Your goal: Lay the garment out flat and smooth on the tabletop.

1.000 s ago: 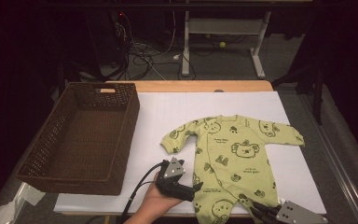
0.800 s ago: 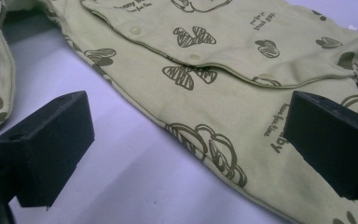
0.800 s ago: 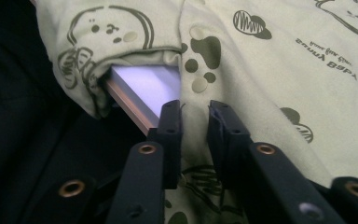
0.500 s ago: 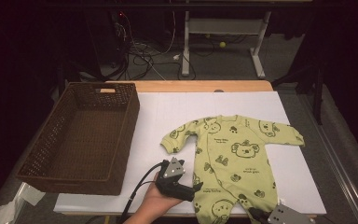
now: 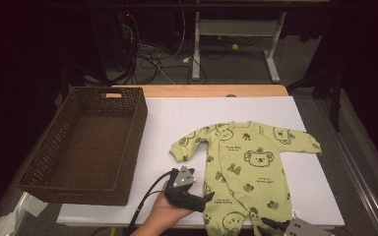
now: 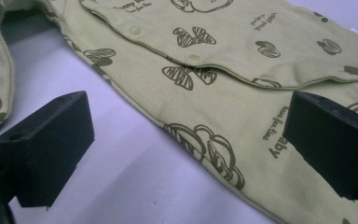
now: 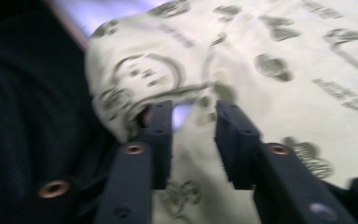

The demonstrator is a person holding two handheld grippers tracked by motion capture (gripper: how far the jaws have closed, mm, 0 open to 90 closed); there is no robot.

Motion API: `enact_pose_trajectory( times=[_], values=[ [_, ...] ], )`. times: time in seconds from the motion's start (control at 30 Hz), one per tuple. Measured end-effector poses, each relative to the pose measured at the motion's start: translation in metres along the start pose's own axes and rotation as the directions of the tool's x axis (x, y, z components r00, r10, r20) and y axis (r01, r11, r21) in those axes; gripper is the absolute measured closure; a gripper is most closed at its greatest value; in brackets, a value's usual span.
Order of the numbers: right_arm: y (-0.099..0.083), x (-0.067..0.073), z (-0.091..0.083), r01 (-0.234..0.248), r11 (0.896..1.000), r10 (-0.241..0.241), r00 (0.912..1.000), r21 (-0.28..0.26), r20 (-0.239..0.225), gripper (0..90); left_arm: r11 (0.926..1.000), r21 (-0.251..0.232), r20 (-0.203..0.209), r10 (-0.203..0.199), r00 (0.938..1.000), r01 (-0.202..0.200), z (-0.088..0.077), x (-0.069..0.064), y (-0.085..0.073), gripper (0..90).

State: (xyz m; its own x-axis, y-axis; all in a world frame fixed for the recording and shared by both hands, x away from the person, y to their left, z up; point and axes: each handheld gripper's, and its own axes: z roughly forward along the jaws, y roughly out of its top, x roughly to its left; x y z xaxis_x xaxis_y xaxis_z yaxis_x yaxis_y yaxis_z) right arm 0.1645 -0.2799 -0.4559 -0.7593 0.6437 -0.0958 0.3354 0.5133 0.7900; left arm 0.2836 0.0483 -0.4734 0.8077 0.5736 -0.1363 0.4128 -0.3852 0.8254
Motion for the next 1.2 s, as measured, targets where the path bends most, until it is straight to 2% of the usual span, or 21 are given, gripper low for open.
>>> enact_pose_trajectory(
  times=[0.07, 0.17, 0.27, 0.37, 0.47, 0.57, 0.67, 0.73, 0.77, 0.9, 0.97, 1.07, 1.13, 1.2],
  values=[
    [0.001, -0.007, 0.0, -0.038, 0.999, 0.039, 0.9992, -0.027, 0.011, 60.5, 1.0, 0.0, 0.002, -0.003, 1.0, 0.003, 0.0, 0.0, 0.0, 0.5],
    [0.004, -0.018, 0.002, -0.08, 0.995, 0.084, 0.9943, -0.051, 0.067, 48.7, 0.9999, -0.003, 0.003, -0.009, 1.0, 0.009, -0.001, 0.001, 0.001, 0.3],
    [0.005, -0.029, 0.007, -0.096, 0.993, 0.101, 0.9908, -0.067, 0.09, 41.4, 0.9997, -0.007, 0.01, -0.025, 0.9996, 0.025, -0.002, 0.003, 0.002, 0.2],
    [0.009, -0.039, 0.012, -0.109, 0.992, 0.117, 0.9872, -0.068, 0.109, 38.1, 0.9991, -0.014, 0.009, -0.039, 0.9992, 0.039, -0.005, 0.007, 0.003, 0.2],
    [0.014, -0.048, 0.019, -0.136, 0.987, 0.144, 0.9844, -0.081, 0.101, 32.4, 0.9984, -0.011, 0.013, -0.056, 0.9984, 0.056, -0.008, 0.013, 0.006, 0.5],
    [0.019, -0.056, 0.027, -0.152, 0.984, 0.16, 0.9828, -0.088, 0.093, 26.6, 0.9975, -0.021, -0.011, -0.067, 0.9977, 0.067, -0.011, 0.022, 0.007, 0.7],
    [0.024, -0.065, 0.037, -0.157, 0.985, 0.163, 0.9815, -0.07, 0.1, 21.6, 0.9939, -0.028, -0.02, -0.107, 0.994, 0.107, -0.013, 0.033, 0.007, 0.8],
    [0.027, -0.072, 0.044, -0.166, 0.984, 0.173, 0.9804, -0.069, 0.096, 17.9, 0.9924, -0.032, -0.038, -0.12, 0.9921, 0.119, -0.013, 0.039, 0.008, 0.9],
    [0.029, -0.075, 0.047, -0.168, 0.984, 0.173, 0.9802, -0.065, 0.096, 16.3, 0.9919, -0.037, -0.047, -0.123, 0.9912, 0.122, -0.013, 0.042, 0.009, 3.8],
    [0.034, -0.084, 0.056, -0.169, 0.983, 0.176, 0.9785, -0.066, 0.108, 12.4, 0.9851, -0.054, -0.081, -0.168, 0.9826, 0.164, -0.013, 0.058, 0.016, 10.1],
    [0.035, -0.085, 0.057, -0.166, 0.984, 0.173, 0.9786, -0.071, 0.112, 12.3, 0.9802, -0.061, -0.091, -0.193, 0.9769, 0.188, -0.011, 0.068, 0.02, 15.1],
    [0.035, -0.082, 0.057, -0.153, 0.986, 0.16, 0.9805, -0.071, 0.113, 12.3, 0.9767, -0.067, -0.123, -0.211, 0.9698, 0.204, -0.009, 0.083, 0.027, 24.4],
    [0.034, -0.081, 0.055, -0.151, 0.985, 0.159, 0.9812, -0.079, 0.109, 12.3, 0.9693, -0.05, -0.117, -0.245, 0.9624, 0.241, -0.006, 0.095, 0.032, 27.0],
    [0.033, -0.081, 0.053, -0.154, 0.984, 0.163, 0.9812, -0.086, 0.104, 12.7, 0.9694, -0.016, -0.165, -0.244, 0.9556, 0.245, -0.002, 0.103, 0.036, 27.1]
  ],
)
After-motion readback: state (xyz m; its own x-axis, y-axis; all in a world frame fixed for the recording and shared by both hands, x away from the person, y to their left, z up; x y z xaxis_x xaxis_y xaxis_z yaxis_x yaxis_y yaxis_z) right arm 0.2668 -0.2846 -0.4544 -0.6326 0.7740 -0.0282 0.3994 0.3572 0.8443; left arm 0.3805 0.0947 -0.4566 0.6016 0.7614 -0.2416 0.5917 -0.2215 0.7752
